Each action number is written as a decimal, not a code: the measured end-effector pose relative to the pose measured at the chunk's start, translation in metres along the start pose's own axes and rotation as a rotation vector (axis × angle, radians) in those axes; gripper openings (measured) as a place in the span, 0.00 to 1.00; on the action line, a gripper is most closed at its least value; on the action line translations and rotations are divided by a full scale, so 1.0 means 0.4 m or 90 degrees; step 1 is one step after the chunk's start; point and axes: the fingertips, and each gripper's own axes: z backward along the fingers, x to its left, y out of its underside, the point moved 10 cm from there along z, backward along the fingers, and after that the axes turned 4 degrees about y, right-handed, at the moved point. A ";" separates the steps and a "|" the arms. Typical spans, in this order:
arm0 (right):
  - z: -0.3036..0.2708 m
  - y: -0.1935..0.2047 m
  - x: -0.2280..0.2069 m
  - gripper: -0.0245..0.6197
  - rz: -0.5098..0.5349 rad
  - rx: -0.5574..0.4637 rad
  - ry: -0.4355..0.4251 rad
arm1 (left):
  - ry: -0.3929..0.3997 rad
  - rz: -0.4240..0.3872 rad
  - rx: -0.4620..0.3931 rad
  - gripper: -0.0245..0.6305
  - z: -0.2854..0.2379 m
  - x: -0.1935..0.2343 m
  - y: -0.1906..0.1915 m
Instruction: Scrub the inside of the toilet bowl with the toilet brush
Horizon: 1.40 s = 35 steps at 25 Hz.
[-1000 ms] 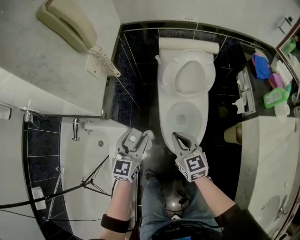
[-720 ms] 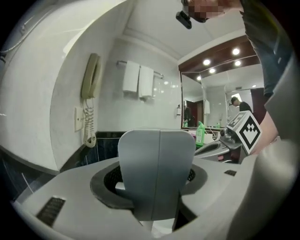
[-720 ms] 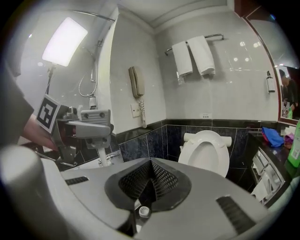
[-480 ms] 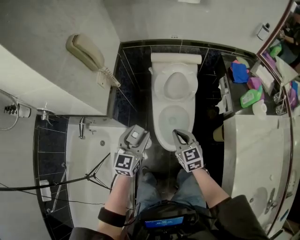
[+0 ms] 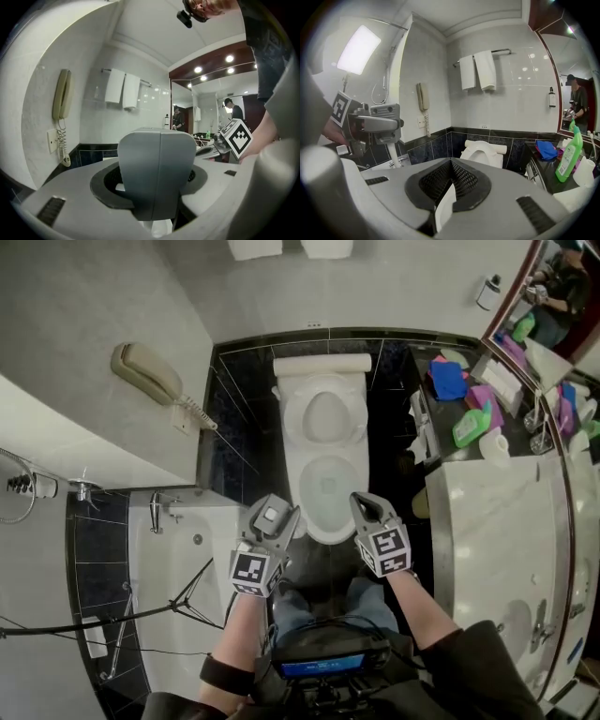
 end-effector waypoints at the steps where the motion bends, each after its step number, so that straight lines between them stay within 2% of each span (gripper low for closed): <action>1: 0.007 0.001 -0.010 0.05 -0.004 -0.002 0.006 | 0.004 -0.006 0.000 0.41 -0.006 -0.007 -0.002; 5: 0.024 0.018 -0.037 0.05 -0.014 -0.002 0.023 | 0.017 -0.016 -0.011 0.41 -0.022 -0.017 -0.002; 10: 0.038 0.036 -0.053 0.05 -0.020 0.007 0.026 | 0.026 0.014 -0.004 0.41 -0.040 -0.056 -0.047; 14: 0.048 0.050 -0.062 0.05 -0.022 0.008 0.031 | 0.030 -0.019 -0.010 0.41 -0.043 -0.049 0.002; 24: 0.066 0.063 -0.101 0.05 -0.033 0.005 0.027 | 0.021 0.005 0.005 0.41 -0.085 -0.085 0.009; 35: 0.003 0.175 -0.228 0.05 -0.047 0.019 -0.004 | -0.008 -0.010 0.017 0.41 -0.213 -0.110 0.141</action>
